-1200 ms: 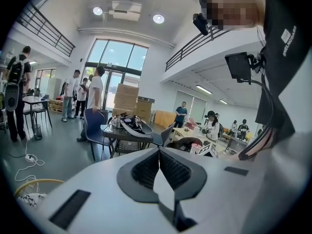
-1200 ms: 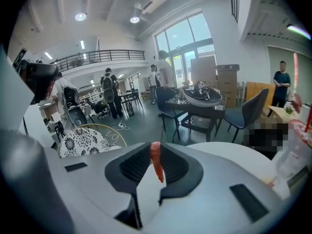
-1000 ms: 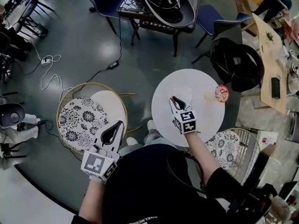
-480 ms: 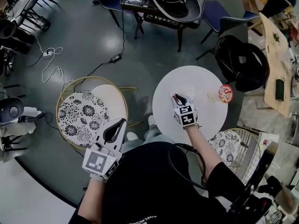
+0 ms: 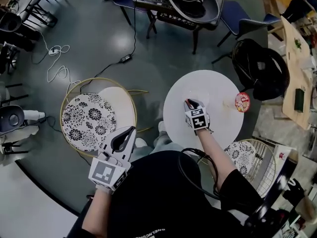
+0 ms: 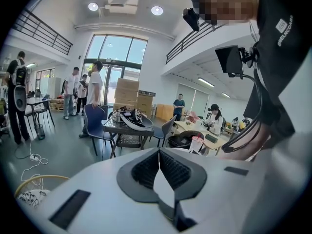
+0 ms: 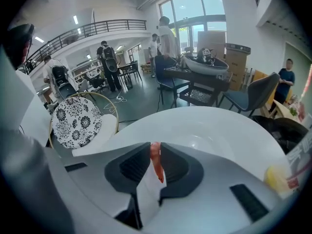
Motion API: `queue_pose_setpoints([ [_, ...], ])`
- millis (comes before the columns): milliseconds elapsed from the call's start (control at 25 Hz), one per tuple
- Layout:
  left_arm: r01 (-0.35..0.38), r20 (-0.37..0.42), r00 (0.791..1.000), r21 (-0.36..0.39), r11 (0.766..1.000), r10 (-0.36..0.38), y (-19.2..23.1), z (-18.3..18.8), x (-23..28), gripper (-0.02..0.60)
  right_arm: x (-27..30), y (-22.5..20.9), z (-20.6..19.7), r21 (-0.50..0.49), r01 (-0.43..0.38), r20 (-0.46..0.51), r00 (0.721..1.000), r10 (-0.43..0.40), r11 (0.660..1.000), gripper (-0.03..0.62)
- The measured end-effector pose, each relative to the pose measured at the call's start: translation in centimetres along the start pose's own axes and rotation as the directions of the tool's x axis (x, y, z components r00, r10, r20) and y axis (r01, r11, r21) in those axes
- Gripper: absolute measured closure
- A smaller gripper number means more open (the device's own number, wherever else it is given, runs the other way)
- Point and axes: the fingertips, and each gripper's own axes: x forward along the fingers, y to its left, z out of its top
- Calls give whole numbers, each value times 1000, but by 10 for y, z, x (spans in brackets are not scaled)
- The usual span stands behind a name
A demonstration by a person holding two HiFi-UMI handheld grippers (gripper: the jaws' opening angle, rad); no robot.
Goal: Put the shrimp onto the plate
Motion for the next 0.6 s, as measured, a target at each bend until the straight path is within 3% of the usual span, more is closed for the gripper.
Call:
queue_pose_setpoints([
  [400,-16,1,1000,-7,1000,16,-2,-3,-2,575,6,3,-1,-2,-43,-17,999,43,999,522],
  [600,-14,7,1000,-5,1000,14,-6,-5,-4,575,-1,1,3,-8,-23,6,1000,23,1000,519],
])
